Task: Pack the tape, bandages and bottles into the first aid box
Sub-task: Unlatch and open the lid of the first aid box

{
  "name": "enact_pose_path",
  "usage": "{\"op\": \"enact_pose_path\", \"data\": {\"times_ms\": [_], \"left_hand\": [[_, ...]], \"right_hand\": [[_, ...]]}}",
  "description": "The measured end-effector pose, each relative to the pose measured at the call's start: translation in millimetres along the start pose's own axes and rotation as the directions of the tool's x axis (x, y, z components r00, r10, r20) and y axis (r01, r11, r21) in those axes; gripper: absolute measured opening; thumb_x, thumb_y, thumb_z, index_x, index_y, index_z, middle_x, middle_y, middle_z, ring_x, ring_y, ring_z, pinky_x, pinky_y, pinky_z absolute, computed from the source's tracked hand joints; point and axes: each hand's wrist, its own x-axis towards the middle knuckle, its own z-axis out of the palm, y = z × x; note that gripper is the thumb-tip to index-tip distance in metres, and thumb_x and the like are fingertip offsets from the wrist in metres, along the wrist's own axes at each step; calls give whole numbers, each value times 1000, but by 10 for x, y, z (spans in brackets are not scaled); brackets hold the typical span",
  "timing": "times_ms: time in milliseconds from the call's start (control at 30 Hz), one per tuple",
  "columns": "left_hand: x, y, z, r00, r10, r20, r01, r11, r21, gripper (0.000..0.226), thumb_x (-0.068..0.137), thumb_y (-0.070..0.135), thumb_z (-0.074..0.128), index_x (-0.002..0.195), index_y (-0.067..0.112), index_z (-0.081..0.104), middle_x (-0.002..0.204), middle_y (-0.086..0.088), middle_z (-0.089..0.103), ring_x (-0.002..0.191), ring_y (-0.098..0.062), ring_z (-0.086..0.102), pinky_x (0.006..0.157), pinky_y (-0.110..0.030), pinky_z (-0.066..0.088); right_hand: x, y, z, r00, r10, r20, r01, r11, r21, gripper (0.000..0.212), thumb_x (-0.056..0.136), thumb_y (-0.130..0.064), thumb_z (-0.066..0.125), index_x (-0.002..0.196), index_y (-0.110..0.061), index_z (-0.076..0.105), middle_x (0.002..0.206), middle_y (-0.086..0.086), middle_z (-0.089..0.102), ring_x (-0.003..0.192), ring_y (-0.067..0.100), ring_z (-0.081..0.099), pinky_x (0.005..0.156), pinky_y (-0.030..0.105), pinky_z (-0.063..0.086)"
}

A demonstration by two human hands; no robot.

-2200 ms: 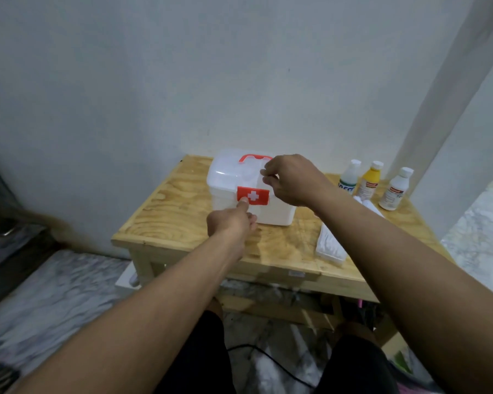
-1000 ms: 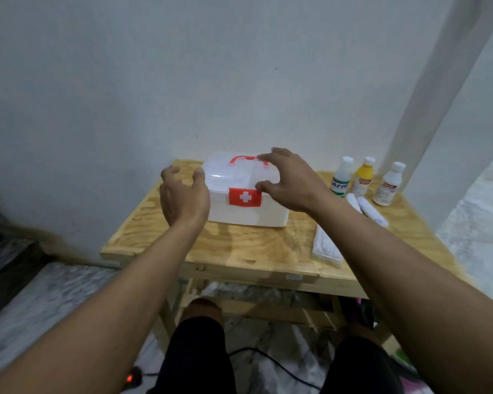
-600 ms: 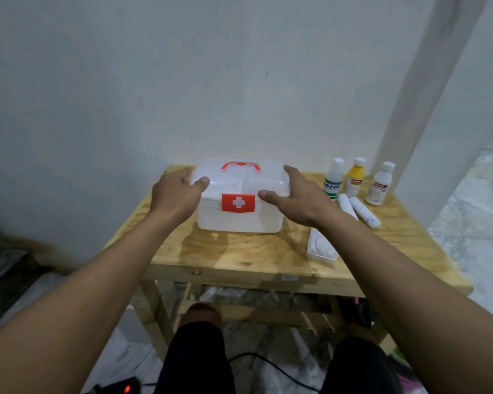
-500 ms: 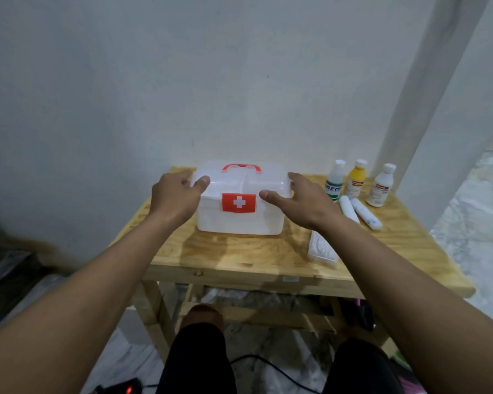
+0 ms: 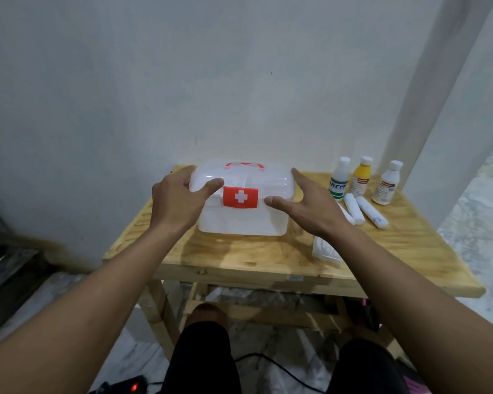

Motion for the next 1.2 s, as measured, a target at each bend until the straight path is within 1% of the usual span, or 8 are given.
{"op": "enact_pose_path", "data": {"times_ms": [133, 300, 467, 600, 867, 967, 1067, 1200], "left_hand": [[49, 48, -10, 997, -71, -34, 69, 996, -62, 72, 79, 64, 68, 136, 20, 58, 123, -7, 67, 109, -20, 63, 86, -24, 42], [51, 50, -12, 995, -72, -71, 65, 993, -93, 67, 81, 61, 68, 131, 17, 61, 124, -7, 67, 106, -20, 65, 83, -25, 44], [-36, -34, 54, 999, -36, -37, 31, 991, -133, 61, 84, 51, 71, 133, 16, 60, 128, 1, 64, 108, -16, 64, 80, -22, 46], [-93, -93, 108, 1000, 20, -20, -23, 986, -167, 61, 83, 49, 72, 133, 16, 61, 120, 10, 62, 102, -4, 57, 76, -10, 42], [-10, -122, 129, 999, 15, -44, -21, 991, -131, 76, 77, 66, 62, 136, 18, 57, 134, -1, 62, 114, -16, 62, 88, -27, 49], [64, -24, 94, 996, -10, -83, -2, 990, -138, 58, 93, 56, 54, 138, 20, 55, 128, 1, 63, 110, -14, 60, 87, -25, 45], [204, 40, 64, 992, -93, -90, 62, 952, -299, 39, 98, 32, 46, 133, 21, 58, 110, 10, 63, 101, -11, 57, 90, -28, 45], [515, 12, 57, 959, -283, 1, 229, 773, -592, 47, 80, 13, 49, 126, 22, 54, 107, -1, 65, 104, -24, 68, 94, -48, 54]], "right_hand": [[50, -59, -14, 1000, 0, 0, 0, 999, 54, 60, 85, -58, 68, 136, -28, 56, 128, -11, 64, 115, 13, 60, 78, 25, 46], [101, -65, -13, 999, 52, 11, -53, 979, 196, 54, 78, -56, 72, 124, -30, 61, 116, -15, 68, 103, 5, 64, 92, 41, 56], [88, 44, 22, 996, 76, 43, -83, 977, 196, 86, 74, -44, 83, 147, -25, 41, 143, -6, 54, 120, 13, 54, 97, 34, 48], [108, 108, 31, 995, 85, 61, -95, 977, 190, 91, 75, -37, 85, 149, -23, 34, 148, -3, 49, 126, 17, 50, 94, 31, 46], [151, 134, 1, 995, 81, 56, -92, 971, 221, 88, 84, -47, 75, 155, -24, 29, 157, -3, 41, 141, 20, 41, 111, 43, 40], [209, 93, -5, 996, 90, 19, -92, 965, 247, 89, 83, -60, 70, 155, -27, 30, 157, -3, 41, 139, 20, 43, 108, 41, 42], [315, -5, -24, 993, 104, -54, -85, 955, 285, 83, 82, -67, 64, 150, -27, 39, 146, -2, 52, 130, 20, 52, 103, 40, 47], [506, -152, -63, 979, 164, -123, -117, 940, 320, 69, 91, -66, 54, 142, -21, 47, 130, -2, 57, 114, 14, 55, 82, 27, 44]]}}
